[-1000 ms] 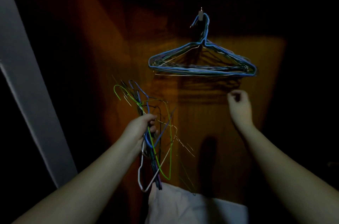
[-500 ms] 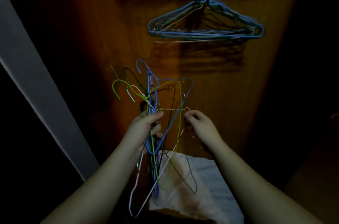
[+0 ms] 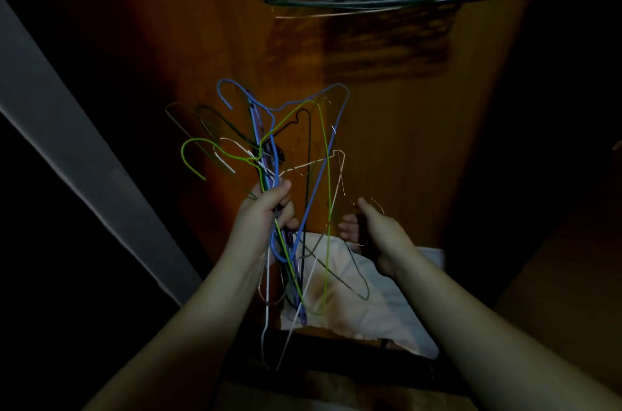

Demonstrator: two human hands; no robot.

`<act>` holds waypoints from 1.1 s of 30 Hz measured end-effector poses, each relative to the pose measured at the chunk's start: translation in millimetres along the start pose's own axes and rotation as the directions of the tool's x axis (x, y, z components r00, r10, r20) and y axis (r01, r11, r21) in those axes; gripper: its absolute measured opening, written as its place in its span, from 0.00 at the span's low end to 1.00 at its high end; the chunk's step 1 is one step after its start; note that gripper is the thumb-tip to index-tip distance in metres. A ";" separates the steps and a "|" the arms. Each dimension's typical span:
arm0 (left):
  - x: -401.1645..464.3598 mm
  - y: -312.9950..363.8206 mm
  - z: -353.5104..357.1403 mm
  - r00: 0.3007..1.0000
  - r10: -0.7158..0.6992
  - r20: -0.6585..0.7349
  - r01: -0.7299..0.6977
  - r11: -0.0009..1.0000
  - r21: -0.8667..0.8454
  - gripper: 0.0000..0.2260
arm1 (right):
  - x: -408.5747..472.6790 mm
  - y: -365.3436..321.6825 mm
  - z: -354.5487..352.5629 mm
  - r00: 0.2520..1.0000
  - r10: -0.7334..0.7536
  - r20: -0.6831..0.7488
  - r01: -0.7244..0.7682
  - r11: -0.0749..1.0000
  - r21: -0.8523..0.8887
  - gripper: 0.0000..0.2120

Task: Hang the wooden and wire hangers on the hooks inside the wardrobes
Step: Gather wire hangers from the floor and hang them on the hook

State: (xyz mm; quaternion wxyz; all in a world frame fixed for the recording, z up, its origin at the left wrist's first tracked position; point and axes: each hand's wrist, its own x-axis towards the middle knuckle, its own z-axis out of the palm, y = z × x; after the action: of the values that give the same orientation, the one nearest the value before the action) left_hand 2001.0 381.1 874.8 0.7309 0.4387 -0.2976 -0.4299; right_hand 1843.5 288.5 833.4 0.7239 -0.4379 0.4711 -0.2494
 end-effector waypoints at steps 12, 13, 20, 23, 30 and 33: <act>-13.0 -28.1 4.7 0.996 -0.046 -0.083 0.059 0.986 0.156 0.04 | 5.4 -27.3 1.2 0.999 -0.041 -0.027 0.049 0.735 0.676 0.16; -13.9 -30.1 5.9 0.994 -0.050 -0.095 0.065 0.984 0.168 0.03 | 6.1 -28.9 -0.5 0.998 -0.046 -0.039 0.060 0.721 0.690 0.16; -10.9 -30.5 3.6 0.991 -0.012 -0.135 0.043 0.972 0.230 0.07 | 19.1 -41.5 -20.9 0.983 -0.061 -0.174 0.163 0.728 0.666 0.15; -10.3 -24.1 2.6 0.985 0.000 -0.173 0.033 0.982 0.187 0.06 | 20.4 -47.2 -35.7 0.961 -0.100 -0.258 0.237 0.781 0.578 0.14; 0.9 -9.0 -3.0 0.974 -0.020 -0.224 0.048 0.991 0.123 0.07 | 27.3 -83.1 -65.6 0.846 -0.422 -0.325 0.452 0.892 0.019 0.14; 9.7 5.1 5.3 0.964 -0.039 -0.265 0.073 0.990 0.120 0.09 | 23.8 -113.2 -71.6 0.798 -0.543 -0.259 0.471 0.832 -0.292 0.14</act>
State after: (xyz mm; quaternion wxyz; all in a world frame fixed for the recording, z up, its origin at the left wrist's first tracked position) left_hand 2002.9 371.7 882.3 0.7215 0.5461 -0.2133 -0.3685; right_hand 1795.1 185.7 908.4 0.4888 -0.5750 0.4744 -0.4532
